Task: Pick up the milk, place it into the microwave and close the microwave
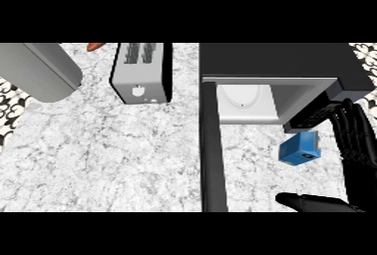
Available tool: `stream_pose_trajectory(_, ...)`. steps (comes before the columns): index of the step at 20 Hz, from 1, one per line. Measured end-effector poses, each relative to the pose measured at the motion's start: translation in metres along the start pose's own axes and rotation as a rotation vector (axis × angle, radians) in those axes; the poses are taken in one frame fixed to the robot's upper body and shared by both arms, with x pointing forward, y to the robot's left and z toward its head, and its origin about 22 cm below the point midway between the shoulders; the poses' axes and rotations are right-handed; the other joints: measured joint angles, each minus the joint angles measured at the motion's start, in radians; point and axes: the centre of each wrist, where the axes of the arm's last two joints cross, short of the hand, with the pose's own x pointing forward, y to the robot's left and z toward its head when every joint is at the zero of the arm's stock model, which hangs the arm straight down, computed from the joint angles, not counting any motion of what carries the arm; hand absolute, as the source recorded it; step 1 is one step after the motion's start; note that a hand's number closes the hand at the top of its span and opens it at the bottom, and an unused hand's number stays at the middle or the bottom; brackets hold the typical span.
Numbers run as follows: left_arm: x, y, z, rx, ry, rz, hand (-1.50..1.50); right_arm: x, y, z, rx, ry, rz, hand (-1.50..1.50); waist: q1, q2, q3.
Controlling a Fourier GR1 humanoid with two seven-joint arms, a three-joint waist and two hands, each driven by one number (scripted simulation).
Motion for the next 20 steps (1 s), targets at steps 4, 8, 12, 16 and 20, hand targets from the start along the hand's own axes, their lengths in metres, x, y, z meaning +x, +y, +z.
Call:
stream_pose_trajectory(4,0.001,0.009,0.005,0.003,0.020,-0.005,-1.50,-0.028,-0.004,0.002,-0.032,0.039,0.005,-1.50,0.001,0.000,0.000)
stream_pose_trajectory(8,-0.001,0.010,0.012,0.002,0.020,0.001,-1.50,-0.054,-0.015,0.004,-0.068,0.074,0.019,-1.50,0.002,0.000,0.000)
stream_pose_trajectory(12,-0.001,0.012,0.015,0.004,0.020,0.001,-1.50,-0.082,-0.027,0.010,-0.105,0.102,0.036,-1.50,0.002,0.000,0.000)
stream_pose_trajectory(16,0.001,0.016,0.018,0.008,0.039,-0.017,-1.50,-0.104,-0.038,0.021,-0.124,0.119,0.056,-1.50,0.002,0.000,0.000)
stream_pose_trajectory(20,0.001,0.020,0.020,0.005,0.034,-0.019,-1.50,-0.132,-0.052,0.016,-0.128,0.141,0.057,-1.50,0.004,0.001,0.001)
